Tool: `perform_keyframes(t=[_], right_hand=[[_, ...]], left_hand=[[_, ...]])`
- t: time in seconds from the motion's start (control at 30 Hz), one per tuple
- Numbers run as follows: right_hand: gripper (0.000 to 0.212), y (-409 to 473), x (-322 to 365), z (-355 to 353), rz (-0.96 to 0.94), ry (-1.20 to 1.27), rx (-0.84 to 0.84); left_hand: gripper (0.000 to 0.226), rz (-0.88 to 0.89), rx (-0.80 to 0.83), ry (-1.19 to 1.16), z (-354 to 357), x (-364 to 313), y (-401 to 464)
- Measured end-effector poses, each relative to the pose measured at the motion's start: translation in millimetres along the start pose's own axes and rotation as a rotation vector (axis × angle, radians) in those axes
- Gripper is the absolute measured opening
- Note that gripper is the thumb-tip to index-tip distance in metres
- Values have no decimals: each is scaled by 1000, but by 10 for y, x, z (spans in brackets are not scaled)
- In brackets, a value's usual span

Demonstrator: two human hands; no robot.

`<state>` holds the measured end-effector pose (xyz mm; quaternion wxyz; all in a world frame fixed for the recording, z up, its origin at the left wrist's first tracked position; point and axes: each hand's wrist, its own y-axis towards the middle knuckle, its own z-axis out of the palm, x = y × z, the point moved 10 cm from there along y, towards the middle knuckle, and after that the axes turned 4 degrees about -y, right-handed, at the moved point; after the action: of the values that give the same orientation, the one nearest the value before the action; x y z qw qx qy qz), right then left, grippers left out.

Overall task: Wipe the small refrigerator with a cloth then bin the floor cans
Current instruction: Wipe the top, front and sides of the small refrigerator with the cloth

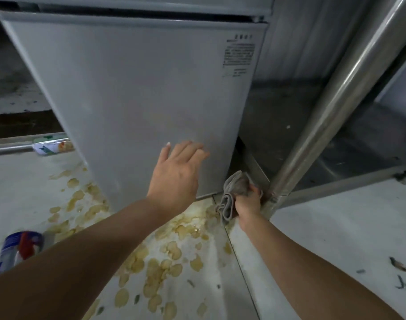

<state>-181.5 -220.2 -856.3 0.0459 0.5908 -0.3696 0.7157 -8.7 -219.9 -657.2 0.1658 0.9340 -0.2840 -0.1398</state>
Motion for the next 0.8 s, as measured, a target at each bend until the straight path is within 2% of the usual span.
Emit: perform_keyframes(t=[0.2, 0.27, 0.37, 0.53, 0.63, 0.8], right_hand=[[82, 382, -177, 296, 95, -44, 225], [88, 454, -198, 370, 69, -180, 264], [85, 606, -120, 355, -56, -510, 190], [67, 732, 29, 422, -110, -605, 153], [62, 690, 139, 409, -150, -591, 132], [63, 523, 407, 484, -230, -386, 165]], left_hand=[[54, 125, -45, 231, 49, -169, 334], [56, 161, -46, 302, 64, -157, 395], [56, 207, -39, 358, 81, -116, 444], [60, 229, -10, 392, 111, -56, 458], [65, 240, -6, 426, 107, -64, 454], [68, 244, -18, 454, 72, -97, 446]])
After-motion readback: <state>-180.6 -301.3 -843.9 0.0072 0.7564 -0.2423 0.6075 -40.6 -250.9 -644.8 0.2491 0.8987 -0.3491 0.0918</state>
